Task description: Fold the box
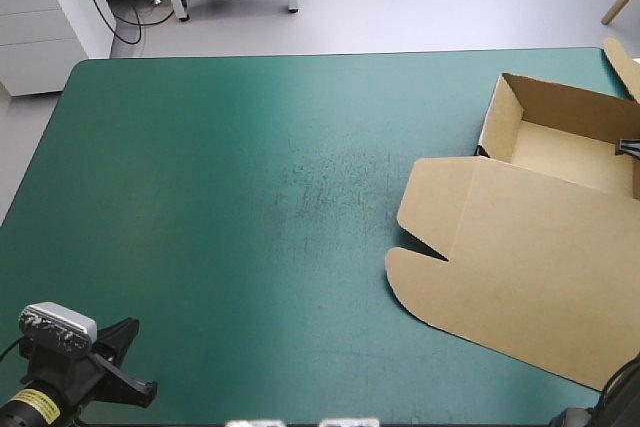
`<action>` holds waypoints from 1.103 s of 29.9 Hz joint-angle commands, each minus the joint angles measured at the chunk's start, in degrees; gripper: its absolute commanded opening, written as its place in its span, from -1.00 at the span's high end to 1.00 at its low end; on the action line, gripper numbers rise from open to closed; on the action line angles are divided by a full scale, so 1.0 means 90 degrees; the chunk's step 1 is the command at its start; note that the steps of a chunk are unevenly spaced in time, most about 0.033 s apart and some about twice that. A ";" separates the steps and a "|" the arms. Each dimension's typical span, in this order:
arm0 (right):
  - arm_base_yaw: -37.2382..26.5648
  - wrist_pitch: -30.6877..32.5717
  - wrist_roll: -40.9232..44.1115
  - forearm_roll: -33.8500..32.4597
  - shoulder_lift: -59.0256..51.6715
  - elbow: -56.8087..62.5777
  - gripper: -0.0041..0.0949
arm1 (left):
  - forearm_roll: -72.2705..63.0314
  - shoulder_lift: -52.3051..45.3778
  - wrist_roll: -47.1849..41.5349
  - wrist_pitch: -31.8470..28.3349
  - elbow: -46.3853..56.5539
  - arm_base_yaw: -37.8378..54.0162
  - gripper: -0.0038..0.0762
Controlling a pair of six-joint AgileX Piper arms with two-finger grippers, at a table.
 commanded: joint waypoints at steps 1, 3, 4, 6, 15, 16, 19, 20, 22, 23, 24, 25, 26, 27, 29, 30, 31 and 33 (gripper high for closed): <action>-0.0131 0.0071 -0.0108 -0.0566 -0.0338 -0.0084 0.75 | -0.0037 0.0085 -0.0075 -0.0410 -0.0166 -0.0048 0.92; -0.0131 0.0071 -0.0133 -0.0566 -0.0396 -0.0084 0.45 | -0.0037 0.0085 -0.0075 -0.0410 -0.0166 -0.0048 0.92; -0.0131 0.0071 -0.0133 -0.0566 -0.0430 -0.0084 0.28 | -0.0037 0.0085 -0.0075 -0.0410 -0.0166 -0.0048 0.92; -0.0131 0.0071 -0.0133 -0.0579 -0.0553 -0.0084 -0.04 | -0.0037 0.0085 -0.0075 -0.0410 -0.0166 -0.0048 0.92; -0.0120 0.0071 -0.0092 0.0053 -0.1712 -0.0084 -0.21 | -0.0037 0.0085 -0.0075 -0.0410 -0.0166 -0.0048 0.92; -0.0120 0.0071 -0.0103 0.0203 -0.1862 -0.0084 -0.21 | -0.0037 0.0085 -0.0075 -0.0410 -0.0166 -0.0048 0.92; -0.0084 0.0071 -0.0119 0.0572 -0.2381 -0.0073 -0.21 | -0.0037 0.0085 -0.0075 -0.0410 -0.0166 -0.0048 0.92; -0.0041 0.0071 -0.0119 0.0573 -0.2589 -0.0073 -0.21 | -0.0037 0.0085 -0.0075 -0.0410 -0.0166 -0.0048 0.92; 0.0162 0.0071 -0.0119 0.0542 -0.3036 -0.0073 -0.16 | -0.0037 0.0085 -0.0075 -0.0410 -0.0166 -0.0048 0.92; 0.0258 0.0071 -0.0119 0.0542 -0.3195 -0.0073 -0.13 | -0.0037 0.0085 -0.0075 -0.0410 -0.0166 -0.0048 0.92; 0.0391 0.0071 -0.0119 0.0542 -0.3384 -0.0069 -0.08 | -0.0037 0.0085 -0.0075 -0.0410 -0.0166 -0.0048 0.92; 0.0556 0.0071 -0.0119 0.0542 -0.3597 -0.0057 -0.03 | -0.0037 0.0085 -0.0075 -0.0410 -0.0166 -0.0048 0.92; 0.0744 0.0071 -0.0119 0.0542 -0.3771 -0.0019 0.02 | -0.0037 0.0085 -0.0075 -0.0410 -0.0166 -0.0048 0.92; 0.0950 0.0071 -0.0119 0.0542 -0.3902 0.0016 0.09 | -0.0037 0.0085 -0.0075 -0.0410 -0.0166 -0.0048 0.92; 0.1409 0.0071 -0.0040 0.0554 -0.4183 0.0168 0.27 | -0.0037 0.0085 -0.0075 -0.0410 -0.0166 -0.0048 0.92; 0.1607 0.0071 0.0015 0.0554 -0.4288 0.0256 0.37 | -0.0037 0.0085 -0.0075 -0.0410 -0.0166 -0.0048 0.92; 0.1861 0.0071 0.0074 0.0554 -0.4412 0.0388 0.49 | -0.0037 0.0085 -0.0075 -0.0410 -0.0166 -0.0048 0.92; 0.2330 0.0071 0.0086 0.0554 -0.4627 0.0671 0.75 | -0.0037 0.0085 -0.0075 -0.0410 -0.0166 -0.0048 0.92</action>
